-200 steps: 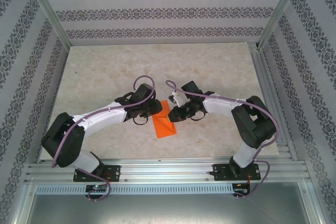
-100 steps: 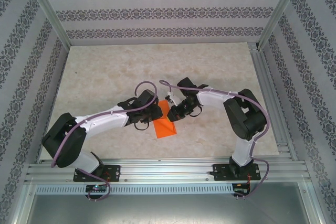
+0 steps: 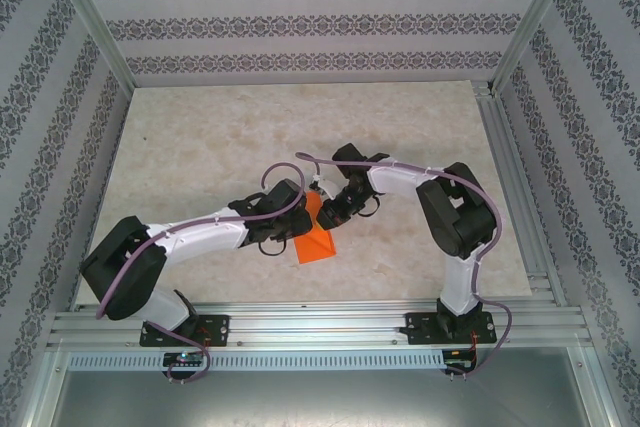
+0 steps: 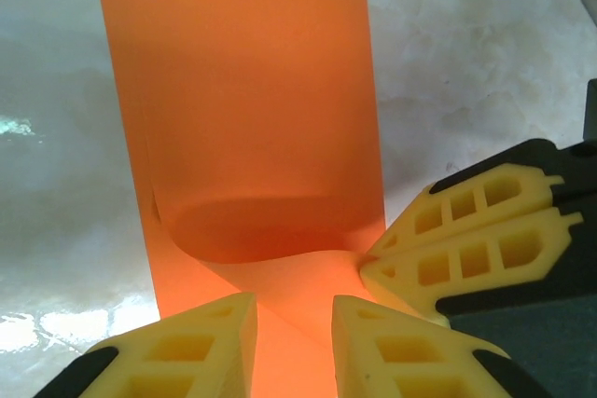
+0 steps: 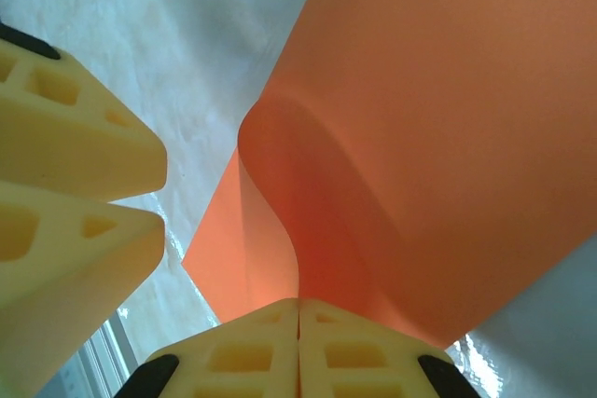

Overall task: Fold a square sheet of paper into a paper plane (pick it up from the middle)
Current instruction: Fold the triangle a second time at the center of the table.

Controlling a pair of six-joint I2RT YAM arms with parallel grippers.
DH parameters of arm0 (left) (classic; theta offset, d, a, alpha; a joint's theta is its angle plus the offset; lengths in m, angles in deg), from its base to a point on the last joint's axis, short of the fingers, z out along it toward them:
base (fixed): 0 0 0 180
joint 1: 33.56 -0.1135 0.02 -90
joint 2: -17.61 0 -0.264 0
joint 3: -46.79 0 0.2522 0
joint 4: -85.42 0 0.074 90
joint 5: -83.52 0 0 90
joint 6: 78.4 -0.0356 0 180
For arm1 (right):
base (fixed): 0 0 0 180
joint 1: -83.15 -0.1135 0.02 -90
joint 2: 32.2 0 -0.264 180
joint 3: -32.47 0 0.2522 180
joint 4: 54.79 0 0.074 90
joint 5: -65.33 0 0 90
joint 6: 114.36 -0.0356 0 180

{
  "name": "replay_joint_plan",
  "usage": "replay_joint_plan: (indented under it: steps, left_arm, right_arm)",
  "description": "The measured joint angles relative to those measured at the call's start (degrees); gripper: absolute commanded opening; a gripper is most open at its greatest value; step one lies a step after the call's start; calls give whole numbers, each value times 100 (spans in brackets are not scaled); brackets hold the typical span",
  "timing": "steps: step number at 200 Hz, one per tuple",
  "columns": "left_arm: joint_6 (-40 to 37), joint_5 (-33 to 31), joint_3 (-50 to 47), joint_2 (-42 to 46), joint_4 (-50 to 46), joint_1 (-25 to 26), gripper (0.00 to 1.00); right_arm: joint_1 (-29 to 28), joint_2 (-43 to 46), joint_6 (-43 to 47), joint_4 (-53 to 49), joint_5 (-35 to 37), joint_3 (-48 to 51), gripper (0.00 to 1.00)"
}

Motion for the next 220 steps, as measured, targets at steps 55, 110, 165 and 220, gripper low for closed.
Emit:
replay_joint_plan:
  steps: [55,110,165,220]
  left_arm:
    - [20,-81,-103,0,192,118,27]
    - [46,-87,-260,0,380,251,27]
    - [109,-83,-278,-61,605,363,26]
    - [192,-83,-278,-376,833,474,24]
  right_arm:
    - [-2,-210,385,-337,81,-343,8]
    - [-4,-555,619,-667,122,-678,8]
    - [-4,-575,719,-831,223,-758,8]
    - [-4,-579,765,-879,251,-848,8]
